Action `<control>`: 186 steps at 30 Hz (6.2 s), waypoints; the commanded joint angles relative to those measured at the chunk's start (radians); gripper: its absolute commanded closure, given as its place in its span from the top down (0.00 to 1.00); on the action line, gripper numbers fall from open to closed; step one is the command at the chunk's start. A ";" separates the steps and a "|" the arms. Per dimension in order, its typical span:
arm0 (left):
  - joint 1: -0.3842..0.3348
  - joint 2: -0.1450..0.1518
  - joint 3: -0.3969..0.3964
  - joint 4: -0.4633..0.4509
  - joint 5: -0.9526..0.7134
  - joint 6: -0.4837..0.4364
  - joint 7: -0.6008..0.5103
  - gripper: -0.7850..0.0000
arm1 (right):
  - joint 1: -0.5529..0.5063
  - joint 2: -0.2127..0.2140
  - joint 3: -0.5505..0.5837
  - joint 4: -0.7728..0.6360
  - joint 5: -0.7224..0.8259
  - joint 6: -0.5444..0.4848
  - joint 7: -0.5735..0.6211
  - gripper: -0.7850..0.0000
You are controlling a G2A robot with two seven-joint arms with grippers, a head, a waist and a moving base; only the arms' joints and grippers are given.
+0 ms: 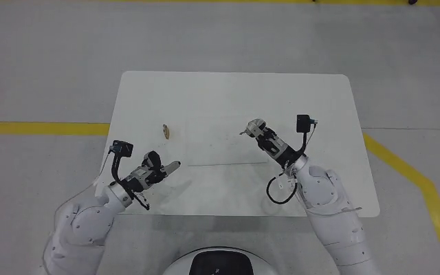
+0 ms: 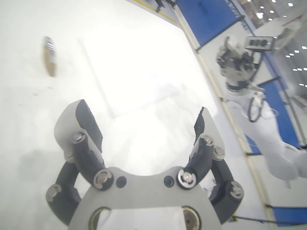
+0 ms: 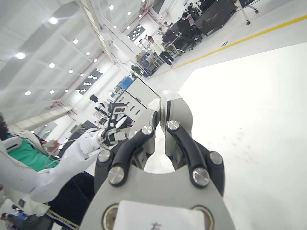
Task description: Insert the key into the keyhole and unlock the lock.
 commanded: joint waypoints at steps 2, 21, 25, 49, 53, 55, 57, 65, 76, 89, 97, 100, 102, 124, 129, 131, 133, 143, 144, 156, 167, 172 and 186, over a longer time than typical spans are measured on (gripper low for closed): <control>-0.015 -0.001 0.012 0.008 -0.074 0.033 -0.041 1.00 | 0.016 -0.004 -0.010 0.038 0.154 -0.019 0.017 0.00; -0.166 -0.038 0.135 0.259 -1.317 0.268 -0.410 1.00 | 0.031 -0.012 -0.073 0.043 0.189 0.124 0.077 0.00; -0.231 -0.049 0.201 0.327 -1.296 0.229 -0.416 1.00 | 0.054 -0.015 -0.094 0.045 0.249 0.161 0.133 0.00; -0.358 -0.086 0.343 0.404 -0.942 -0.073 -0.165 0.43 | 0.130 -0.040 -0.206 0.085 0.280 0.200 0.157 0.00; -0.371 -0.088 0.344 0.427 -0.927 -0.076 -0.140 0.40 | 0.132 -0.040 -0.201 0.088 0.285 0.200 0.158 0.00; -0.377 -0.089 0.345 0.434 -0.916 -0.081 -0.127 0.39 | 0.130 -0.040 -0.201 0.083 0.282 0.201 0.158 0.00; -0.382 -0.091 0.348 0.439 -0.915 -0.082 -0.123 0.39 | 0.126 -0.041 -0.203 0.078 0.278 0.203 0.159 0.00; -0.402 -0.096 0.365 0.459 -0.876 -0.084 -0.109 0.38 | 0.118 -0.041 -0.201 0.071 0.277 0.200 0.162 0.00; -0.403 -0.096 0.366 0.470 -0.770 -0.109 -0.060 0.00 | 0.117 -0.042 -0.209 0.073 0.262 0.209 0.167 0.00; -0.391 -0.093 0.355 0.459 -0.706 -0.129 -0.032 0.00 | 0.116 -0.044 -0.211 0.068 0.227 0.220 0.150 0.00; -0.387 -0.090 0.341 0.454 -0.715 -0.126 -0.051 0.00 | 0.116 -0.045 -0.211 0.067 0.225 0.223 0.145 0.00; -0.391 -0.089 0.336 0.461 -0.723 -0.126 -0.060 0.00 | 0.117 -0.045 -0.209 0.067 0.226 0.224 0.143 0.00; -0.393 -0.088 0.332 0.466 -0.729 -0.126 -0.066 0.00 | 0.115 -0.045 -0.207 0.064 0.229 0.223 0.143 0.00; -0.398 -0.054 0.252 0.434 -0.713 -0.034 -0.280 0.00 | 0.132 0.004 -0.119 0.028 0.274 0.287 0.624 0.88; -0.400 -0.049 0.262 0.426 -0.701 -0.004 -0.321 0.00 | 0.164 0.006 -0.130 0.037 0.308 0.326 0.677 0.69; -0.401 -0.049 0.270 0.423 -0.698 0.004 -0.335 0.00 | 0.177 0.005 -0.148 0.044 0.314 0.341 0.688 0.68; -0.403 -0.048 0.278 0.421 -0.694 0.008 -0.345 0.00 | 0.194 0.002 -0.168 0.054 0.318 0.356 0.697 0.62; -0.400 -0.040 0.279 0.427 -0.676 0.007 -0.354 0.00 | 0.233 -0.002 -0.209 0.092 0.333 0.369 0.692 0.45; -0.400 -0.040 0.278 0.427 -0.676 0.006 -0.355 0.00 | 0.234 -0.002 -0.210 0.094 0.334 0.369 0.691 0.45; -0.394 -0.032 0.277 0.419 -0.675 0.009 -0.354 0.00 | 0.232 0.003 -0.217 0.111 0.346 0.365 0.675 0.23; -0.382 -0.027 0.277 0.415 -0.681 -0.006 -0.336 0.00 | 0.221 0.008 -0.220 0.106 0.357 0.362 0.662 0.00; -0.375 -0.026 0.277 0.411 -0.686 -0.004 -0.306 1.00 | 0.216 0.010 -0.221 0.101 0.362 0.358 0.659 0.00; -0.277 0.014 0.061 0.321 -0.721 -0.032 -0.290 1.00 | 0.157 0.035 -0.125 0.048 0.391 0.301 0.629 0.00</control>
